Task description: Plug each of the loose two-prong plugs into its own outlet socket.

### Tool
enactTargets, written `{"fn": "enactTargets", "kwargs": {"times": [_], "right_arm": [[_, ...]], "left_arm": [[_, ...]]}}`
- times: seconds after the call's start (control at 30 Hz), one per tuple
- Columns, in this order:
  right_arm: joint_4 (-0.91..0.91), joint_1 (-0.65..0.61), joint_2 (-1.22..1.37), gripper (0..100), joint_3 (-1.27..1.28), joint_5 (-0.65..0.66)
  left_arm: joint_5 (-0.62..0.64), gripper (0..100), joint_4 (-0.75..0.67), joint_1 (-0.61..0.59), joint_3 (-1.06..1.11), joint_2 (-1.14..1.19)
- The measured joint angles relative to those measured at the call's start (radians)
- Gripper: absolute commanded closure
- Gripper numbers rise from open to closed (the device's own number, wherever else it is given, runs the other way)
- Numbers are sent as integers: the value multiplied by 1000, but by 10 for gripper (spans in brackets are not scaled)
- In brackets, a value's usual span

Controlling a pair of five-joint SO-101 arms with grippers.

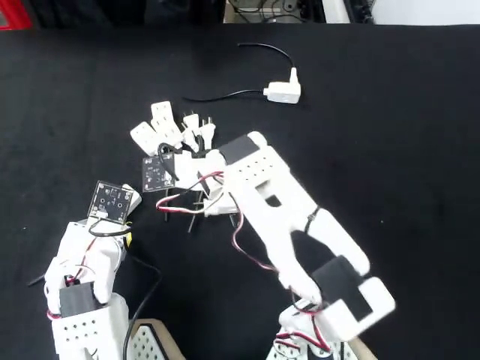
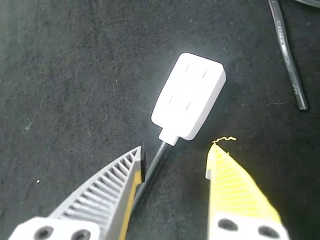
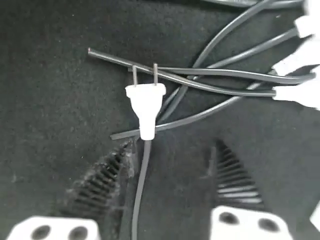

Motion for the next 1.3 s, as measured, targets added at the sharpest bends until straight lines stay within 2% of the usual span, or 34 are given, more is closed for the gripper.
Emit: {"fn": "enactTargets", "kwargs": {"times": [0.07,0.13,0.23,0.3,0.4,0.57,0.67,0.73,0.83,1.0,1.1,1.23,1.3], "right_arm": [[0,0,-43,816,0,-2],[0,0,-81,871,9,-57],[0,2,-121,960,43,-232],[0,2,-133,982,83,-361],[0,2,-138,951,158,-511],[0,12,-140,898,204,-690],[0,6,-140,812,219,-844],[-18,2,-140,741,219,-976],[-101,2,-140,664,244,-1250],[-331,-14,-140,655,339,-1777],[-500,-32,-140,729,416,-1984],[-644,-34,-140,881,489,-2096],[-675,-34,-140,912,494,-2116]], "left_arm": [[0,788,0,0,0,0],[0,788,0,0,0,0],[0,788,0,0,0,0],[0,788,0,0,0,0],[0,788,0,0,0,0],[0,788,0,0,0,0],[0,788,0,0,0,0],[0,788,0,0,0,0],[0,788,0,0,0,0],[0,788,0,0,0,0],[0,788,0,0,0,0],[0,788,0,0,0,0],[0,788,0,0,0,0]]}}
